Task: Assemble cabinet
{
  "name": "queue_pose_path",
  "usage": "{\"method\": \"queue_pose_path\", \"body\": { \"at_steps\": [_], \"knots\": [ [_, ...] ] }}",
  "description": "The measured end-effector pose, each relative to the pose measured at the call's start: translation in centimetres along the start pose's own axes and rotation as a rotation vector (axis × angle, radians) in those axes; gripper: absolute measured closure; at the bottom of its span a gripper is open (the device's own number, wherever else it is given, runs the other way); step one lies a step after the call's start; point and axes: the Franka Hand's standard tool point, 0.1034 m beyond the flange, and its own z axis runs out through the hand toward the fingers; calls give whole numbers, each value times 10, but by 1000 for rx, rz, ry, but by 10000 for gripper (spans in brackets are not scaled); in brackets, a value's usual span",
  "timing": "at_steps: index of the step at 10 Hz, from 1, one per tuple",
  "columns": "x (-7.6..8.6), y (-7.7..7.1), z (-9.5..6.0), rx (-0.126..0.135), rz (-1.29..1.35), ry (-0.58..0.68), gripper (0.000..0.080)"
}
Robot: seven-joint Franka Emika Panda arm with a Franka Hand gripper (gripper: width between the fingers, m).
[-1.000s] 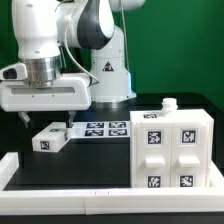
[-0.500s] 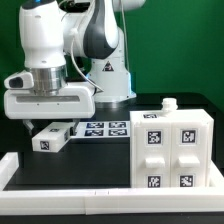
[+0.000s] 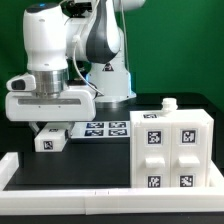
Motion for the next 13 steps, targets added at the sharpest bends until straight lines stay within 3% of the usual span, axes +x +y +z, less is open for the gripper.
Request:
{"method": "queue_pose_path", "body": {
  "at_steps": [2,4,7,8,10,11,13],
  "knots": [
    [5,-7,-5,-2,-16,11,245],
    [27,-30,-36,-4,-74,71,245],
    [60,-90,-110,49,-62,108,243],
    [70,-109,-127,49,5,91,243],
    [112,-160,-170,16,80,110,243],
    [125,-174,-172,16,84,119,243],
    [125,-174,-165,13,81,106,243]
  ]
}}
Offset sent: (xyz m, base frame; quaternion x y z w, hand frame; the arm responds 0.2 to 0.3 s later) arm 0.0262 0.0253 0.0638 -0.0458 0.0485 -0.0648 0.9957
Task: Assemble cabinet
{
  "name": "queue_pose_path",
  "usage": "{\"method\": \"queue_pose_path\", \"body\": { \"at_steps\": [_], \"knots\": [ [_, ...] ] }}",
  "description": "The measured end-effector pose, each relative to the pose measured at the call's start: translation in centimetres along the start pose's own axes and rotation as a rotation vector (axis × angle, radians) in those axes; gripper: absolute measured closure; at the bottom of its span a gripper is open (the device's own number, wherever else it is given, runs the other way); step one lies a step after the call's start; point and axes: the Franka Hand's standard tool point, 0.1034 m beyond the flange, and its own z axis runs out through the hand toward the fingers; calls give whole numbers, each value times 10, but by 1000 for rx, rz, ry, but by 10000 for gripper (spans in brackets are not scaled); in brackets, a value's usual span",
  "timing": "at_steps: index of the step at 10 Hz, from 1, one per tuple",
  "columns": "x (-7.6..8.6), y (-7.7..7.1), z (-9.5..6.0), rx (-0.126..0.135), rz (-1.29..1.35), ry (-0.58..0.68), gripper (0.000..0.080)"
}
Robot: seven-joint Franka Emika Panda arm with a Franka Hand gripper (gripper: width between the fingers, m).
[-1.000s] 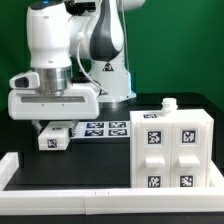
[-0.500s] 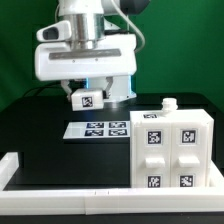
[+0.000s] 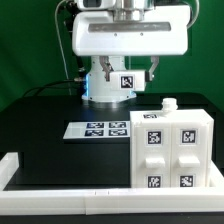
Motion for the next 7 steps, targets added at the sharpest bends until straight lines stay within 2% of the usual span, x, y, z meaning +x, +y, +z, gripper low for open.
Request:
{"method": "queue_pose_path", "body": {
  "at_steps": [4,5,7],
  "knots": [
    [1,-3,0,1,-3,-1,243],
    [14,-14,-6,10,-20,17,243],
    [46,-36,-9,22,-44,51,243]
  ]
}}
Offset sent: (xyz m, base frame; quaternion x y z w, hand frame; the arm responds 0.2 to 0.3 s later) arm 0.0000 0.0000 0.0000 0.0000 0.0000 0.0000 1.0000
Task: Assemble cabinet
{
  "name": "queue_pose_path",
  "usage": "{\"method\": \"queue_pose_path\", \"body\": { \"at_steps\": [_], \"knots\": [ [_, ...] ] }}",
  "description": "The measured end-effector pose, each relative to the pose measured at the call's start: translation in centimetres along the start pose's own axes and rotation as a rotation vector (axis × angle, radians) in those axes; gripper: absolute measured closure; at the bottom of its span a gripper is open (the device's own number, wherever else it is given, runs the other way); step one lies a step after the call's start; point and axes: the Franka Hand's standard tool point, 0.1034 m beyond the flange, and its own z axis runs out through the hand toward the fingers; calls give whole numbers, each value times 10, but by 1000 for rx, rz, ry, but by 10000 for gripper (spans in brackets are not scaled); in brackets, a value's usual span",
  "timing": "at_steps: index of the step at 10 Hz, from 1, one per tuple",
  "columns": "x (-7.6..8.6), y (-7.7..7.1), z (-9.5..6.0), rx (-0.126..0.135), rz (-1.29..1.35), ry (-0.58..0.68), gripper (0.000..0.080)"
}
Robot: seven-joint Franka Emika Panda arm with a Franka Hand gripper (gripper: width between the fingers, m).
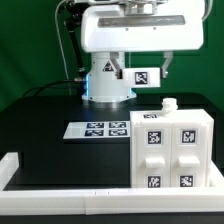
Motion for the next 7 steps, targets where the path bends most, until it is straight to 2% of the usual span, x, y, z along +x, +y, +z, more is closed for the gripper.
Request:
{"method": "queue_pose_path", "body": {
  "at_steps": [2,3,7],
  "knots": [
    [29,-17,4,11,-29,25,243],
    [37,-21,8,11,-101,29,243],
    [35,-21,11,11,-118,21,243]
  ]
}}
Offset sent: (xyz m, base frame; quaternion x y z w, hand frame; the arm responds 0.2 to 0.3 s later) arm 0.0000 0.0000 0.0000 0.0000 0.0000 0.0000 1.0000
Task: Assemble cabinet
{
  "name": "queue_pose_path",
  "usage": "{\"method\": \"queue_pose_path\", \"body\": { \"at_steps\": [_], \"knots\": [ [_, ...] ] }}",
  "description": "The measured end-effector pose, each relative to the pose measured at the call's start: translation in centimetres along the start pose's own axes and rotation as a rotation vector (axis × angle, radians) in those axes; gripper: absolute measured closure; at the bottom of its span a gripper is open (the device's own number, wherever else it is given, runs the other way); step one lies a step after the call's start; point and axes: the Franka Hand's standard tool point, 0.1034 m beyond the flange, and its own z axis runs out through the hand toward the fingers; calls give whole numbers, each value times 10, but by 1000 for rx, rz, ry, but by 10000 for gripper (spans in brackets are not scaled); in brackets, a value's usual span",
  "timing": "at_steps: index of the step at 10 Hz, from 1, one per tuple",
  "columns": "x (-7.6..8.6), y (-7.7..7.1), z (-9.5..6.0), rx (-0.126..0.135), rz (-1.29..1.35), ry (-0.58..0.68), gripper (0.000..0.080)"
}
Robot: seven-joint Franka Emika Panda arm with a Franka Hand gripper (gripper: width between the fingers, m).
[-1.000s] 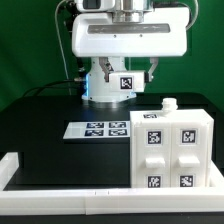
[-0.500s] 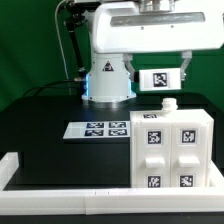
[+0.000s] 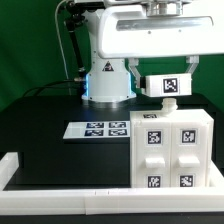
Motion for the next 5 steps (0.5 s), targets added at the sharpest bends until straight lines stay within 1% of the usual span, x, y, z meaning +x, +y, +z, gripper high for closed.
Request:
{"method": "queue_pose_path", "body": {
  "at_steps": [3,5],
  "knots": [
    [19,-5,7,0,-12,-10,243],
    [21,-4,11,-1,-20,-13,243]
  ]
}}
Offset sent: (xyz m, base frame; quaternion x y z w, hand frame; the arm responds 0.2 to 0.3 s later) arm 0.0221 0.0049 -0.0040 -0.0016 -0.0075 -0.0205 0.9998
